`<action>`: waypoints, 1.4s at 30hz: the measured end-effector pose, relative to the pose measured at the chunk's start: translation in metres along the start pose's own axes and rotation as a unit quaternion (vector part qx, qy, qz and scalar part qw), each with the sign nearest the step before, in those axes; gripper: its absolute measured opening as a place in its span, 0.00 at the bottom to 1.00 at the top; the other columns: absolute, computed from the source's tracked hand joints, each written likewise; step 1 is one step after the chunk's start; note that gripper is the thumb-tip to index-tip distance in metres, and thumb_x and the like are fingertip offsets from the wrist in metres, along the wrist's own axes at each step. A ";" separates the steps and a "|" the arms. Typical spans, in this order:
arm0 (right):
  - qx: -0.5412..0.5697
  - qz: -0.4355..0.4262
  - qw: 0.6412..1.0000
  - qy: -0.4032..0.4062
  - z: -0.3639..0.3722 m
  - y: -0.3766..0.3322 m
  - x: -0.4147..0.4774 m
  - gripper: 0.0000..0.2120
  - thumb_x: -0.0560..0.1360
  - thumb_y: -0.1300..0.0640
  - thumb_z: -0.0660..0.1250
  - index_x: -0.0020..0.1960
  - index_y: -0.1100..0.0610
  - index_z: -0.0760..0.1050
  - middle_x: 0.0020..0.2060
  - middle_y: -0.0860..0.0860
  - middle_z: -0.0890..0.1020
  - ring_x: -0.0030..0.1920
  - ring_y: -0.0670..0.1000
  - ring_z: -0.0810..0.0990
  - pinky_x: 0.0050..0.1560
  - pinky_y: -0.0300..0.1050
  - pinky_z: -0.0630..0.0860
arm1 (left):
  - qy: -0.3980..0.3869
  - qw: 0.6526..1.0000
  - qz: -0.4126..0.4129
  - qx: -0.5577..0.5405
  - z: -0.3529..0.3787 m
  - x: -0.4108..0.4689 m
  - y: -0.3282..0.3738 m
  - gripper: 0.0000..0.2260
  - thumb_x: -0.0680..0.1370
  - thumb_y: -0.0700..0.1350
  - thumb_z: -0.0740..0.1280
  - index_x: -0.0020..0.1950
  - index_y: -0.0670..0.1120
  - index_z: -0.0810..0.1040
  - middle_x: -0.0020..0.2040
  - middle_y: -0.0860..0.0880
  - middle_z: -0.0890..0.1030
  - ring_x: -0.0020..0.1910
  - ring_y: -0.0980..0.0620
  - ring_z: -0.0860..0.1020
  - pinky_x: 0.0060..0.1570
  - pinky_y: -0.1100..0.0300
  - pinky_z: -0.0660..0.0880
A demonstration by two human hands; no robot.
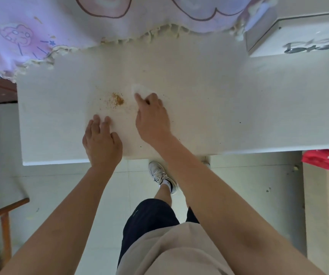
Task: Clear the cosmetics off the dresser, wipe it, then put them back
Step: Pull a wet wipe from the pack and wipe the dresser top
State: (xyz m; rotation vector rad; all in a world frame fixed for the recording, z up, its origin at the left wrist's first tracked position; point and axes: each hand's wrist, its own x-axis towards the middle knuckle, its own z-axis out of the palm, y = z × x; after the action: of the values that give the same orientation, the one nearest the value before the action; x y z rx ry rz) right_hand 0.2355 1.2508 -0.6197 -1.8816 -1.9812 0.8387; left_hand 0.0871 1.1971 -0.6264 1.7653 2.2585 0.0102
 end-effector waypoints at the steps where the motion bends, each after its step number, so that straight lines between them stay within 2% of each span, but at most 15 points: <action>1: 0.049 -0.008 0.998 0.027 -0.011 0.009 0.003 0.23 0.77 0.63 0.58 0.73 0.57 0.68 0.55 0.58 0.72 0.53 0.58 0.74 0.54 0.49 0.73 | 0.001 1.000 0.004 0.005 0.000 0.001 0.000 0.21 0.78 0.39 0.59 0.72 0.43 0.69 0.75 0.39 0.65 0.75 0.39 0.61 0.70 0.39 0.61; 4: 0.112 0.034 0.977 0.180 -0.056 0.070 0.006 0.23 0.75 0.65 0.58 0.70 0.61 0.73 0.52 0.62 0.73 0.51 0.61 0.76 0.56 0.44 0.70 | 0.005 1.000 0.014 0.017 0.001 0.000 -0.001 0.22 0.77 0.41 0.58 0.72 0.43 0.69 0.75 0.39 0.66 0.74 0.38 0.63 0.68 0.38 0.63; 7: 0.033 0.174 0.938 0.299 -0.099 0.151 0.004 0.24 0.76 0.63 0.55 0.71 0.60 0.71 0.55 0.63 0.73 0.53 0.62 0.75 0.58 0.45 0.68 | 0.009 1.000 0.009 0.018 0.003 0.001 0.001 0.23 0.77 0.44 0.55 0.71 0.43 0.70 0.74 0.39 0.67 0.73 0.37 0.64 0.67 0.38 0.63; 11: -0.139 0.390 0.890 0.191 -0.108 0.175 0.007 0.29 0.77 0.65 0.55 0.77 0.54 0.61 0.66 0.61 0.68 0.66 0.64 0.68 0.61 0.54 0.65 | 0.020 0.999 0.009 0.023 0.006 -0.001 -0.003 0.23 0.77 0.44 0.54 0.72 0.43 0.69 0.75 0.39 0.66 0.73 0.37 0.63 0.68 0.38 0.63; 15: -0.167 0.162 0.971 0.056 -0.062 0.096 0.024 0.30 0.74 0.65 0.55 0.76 0.55 0.61 0.65 0.60 0.69 0.64 0.63 0.69 0.58 0.54 0.67 | 0.034 0.999 0.001 0.016 0.010 0.000 0.000 0.23 0.77 0.43 0.53 0.72 0.43 0.69 0.75 0.39 0.65 0.75 0.38 0.62 0.70 0.39 0.61; 18: -0.107 -0.020 0.993 -0.039 -0.025 0.041 0.005 0.27 0.74 0.64 0.58 0.72 0.51 0.68 0.60 0.55 0.71 0.59 0.57 0.71 0.57 0.51 0.68 | 0.030 0.999 -0.024 0.006 0.013 -0.001 0.004 0.23 0.78 0.41 0.55 0.74 0.43 0.67 0.77 0.40 0.63 0.76 0.39 0.59 0.73 0.40 0.58; 20: 0.004 -0.076 0.996 -0.042 -0.022 0.042 -0.013 0.24 0.75 0.64 0.59 0.69 0.51 0.74 0.54 0.54 0.72 0.54 0.56 0.73 0.57 0.50 0.70 | 0.011 0.999 -0.028 0.010 0.012 -0.002 0.009 0.23 0.79 0.41 0.55 0.75 0.43 0.65 0.78 0.39 0.60 0.77 0.40 0.57 0.74 0.40 0.56; 24: 0.149 -0.004 0.980 0.133 -0.066 0.104 -0.043 0.21 0.77 0.65 0.58 0.65 0.54 0.78 0.50 0.51 0.71 0.49 0.52 0.75 0.56 0.47 0.74 | -0.015 0.999 -0.048 0.022 0.008 -0.011 0.028 0.25 0.81 0.44 0.55 0.78 0.43 0.58 0.79 0.39 0.53 0.78 0.39 0.53 0.73 0.37 0.54; 27: 0.118 0.141 0.934 0.306 -0.110 0.168 -0.068 0.20 0.78 0.63 0.56 0.66 0.56 0.77 0.51 0.53 0.69 0.47 0.48 0.73 0.56 0.29 0.68 | 0.023 1.000 0.006 0.005 0.009 -0.035 0.050 0.25 0.81 0.45 0.56 0.78 0.43 0.58 0.78 0.37 0.57 0.76 0.36 0.57 0.70 0.38 0.58; 29: 0.057 0.232 0.895 0.376 -0.129 0.206 -0.082 0.22 0.78 0.63 0.54 0.69 0.57 0.75 0.53 0.59 0.72 0.50 0.52 0.74 0.56 0.30 0.67 | 0.026 0.998 0.061 0.011 0.013 -0.049 0.065 0.25 0.79 0.44 0.56 0.76 0.42 0.61 0.75 0.36 0.62 0.73 0.36 0.63 0.68 0.40 0.62; 31: -0.024 0.306 0.888 0.342 -0.127 0.224 -0.089 0.24 0.77 0.64 0.54 0.73 0.57 0.70 0.58 0.63 0.72 0.55 0.61 0.74 0.58 0.46 0.69 | 0.014 0.995 0.099 0.022 0.016 -0.057 0.075 0.24 0.78 0.43 0.55 0.75 0.41 0.63 0.72 0.37 0.67 0.69 0.37 0.67 0.65 0.41 0.65; 33: -0.047 0.319 0.913 0.251 -0.105 0.205 -0.094 0.28 0.76 0.66 0.57 0.75 0.58 0.65 0.60 0.64 0.72 0.56 0.65 0.72 0.58 0.54 0.67 | 0.000 0.995 0.096 0.028 0.018 -0.059 0.078 0.25 0.76 0.43 0.54 0.73 0.40 0.64 0.70 0.37 0.69 0.68 0.37 0.68 0.64 0.42 0.66; 38: -0.003 0.077 0.992 0.097 -0.018 0.077 -0.095 0.27 0.69 0.67 0.57 0.68 0.63 0.71 0.51 0.59 0.75 0.49 0.61 0.75 0.48 0.54 0.74 | -0.030 0.998 0.049 0.033 0.017 -0.057 0.059 0.25 0.75 0.42 0.53 0.72 0.38 0.65 0.73 0.39 0.67 0.70 0.38 0.67 0.65 0.41 0.68; 40: 0.038 0.000 0.998 0.053 -0.017 0.060 -0.090 0.26 0.70 0.68 0.56 0.67 0.61 0.74 0.49 0.58 0.74 0.46 0.58 0.75 0.47 0.56 0.76 | -0.032 0.995 0.083 0.052 0.017 -0.058 0.051 0.23 0.76 0.42 0.55 0.71 0.38 0.66 0.74 0.39 0.67 0.70 0.38 0.67 0.63 0.40 0.69; 42: 0.104 -0.024 0.991 0.083 -0.043 0.079 -0.082 0.25 0.72 0.68 0.58 0.67 0.59 0.75 0.49 0.58 0.73 0.46 0.58 0.75 0.50 0.53 0.75 | -0.029 0.993 0.094 0.057 0.018 -0.055 0.050 0.23 0.76 0.41 0.57 0.71 0.38 0.67 0.73 0.39 0.68 0.69 0.37 0.68 0.62 0.40 0.70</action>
State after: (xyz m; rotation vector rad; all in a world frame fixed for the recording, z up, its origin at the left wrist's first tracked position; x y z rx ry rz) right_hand 0.3335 1.1783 -0.6160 -1.7202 -1.7598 0.8118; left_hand 0.1504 1.1542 -0.6240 2.0050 2.0821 -0.1333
